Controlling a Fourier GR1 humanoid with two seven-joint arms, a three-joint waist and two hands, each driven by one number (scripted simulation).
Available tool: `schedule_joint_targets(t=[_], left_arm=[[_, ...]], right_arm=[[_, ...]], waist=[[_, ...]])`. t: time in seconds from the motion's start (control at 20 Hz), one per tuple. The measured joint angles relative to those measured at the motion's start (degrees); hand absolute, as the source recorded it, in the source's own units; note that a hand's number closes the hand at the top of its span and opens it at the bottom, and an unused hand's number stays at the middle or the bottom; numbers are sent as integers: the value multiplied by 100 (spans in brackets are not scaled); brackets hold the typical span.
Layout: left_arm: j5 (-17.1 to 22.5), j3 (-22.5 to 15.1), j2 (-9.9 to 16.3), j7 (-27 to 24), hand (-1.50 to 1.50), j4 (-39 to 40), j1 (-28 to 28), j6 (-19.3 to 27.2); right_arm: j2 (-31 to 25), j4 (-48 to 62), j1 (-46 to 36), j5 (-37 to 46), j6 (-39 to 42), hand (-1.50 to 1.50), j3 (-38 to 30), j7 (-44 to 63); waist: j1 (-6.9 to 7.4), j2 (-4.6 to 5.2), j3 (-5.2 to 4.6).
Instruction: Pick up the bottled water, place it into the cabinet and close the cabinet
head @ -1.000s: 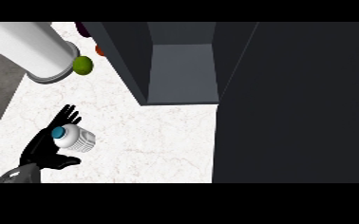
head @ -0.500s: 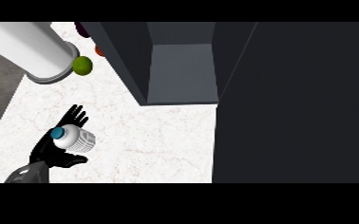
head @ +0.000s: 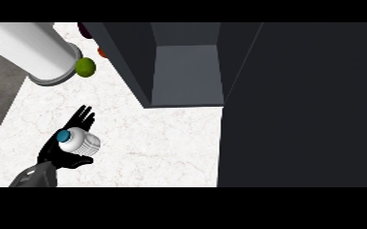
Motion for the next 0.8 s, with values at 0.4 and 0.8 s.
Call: schedule_joint_targets(t=[0.4, 0.8], left_arm=[[73, -117, -116, 155, 150, -228, 2, -222], [100, -291, -370, 207, 150, -344, 48, -312]], right_arm=[[11, 81, 27, 22, -5, -150, 74, -18], [-9, 49, 45, 13, -35, -150, 32, -33]], waist=[[14, -18, 13], [17, -7, -22]])
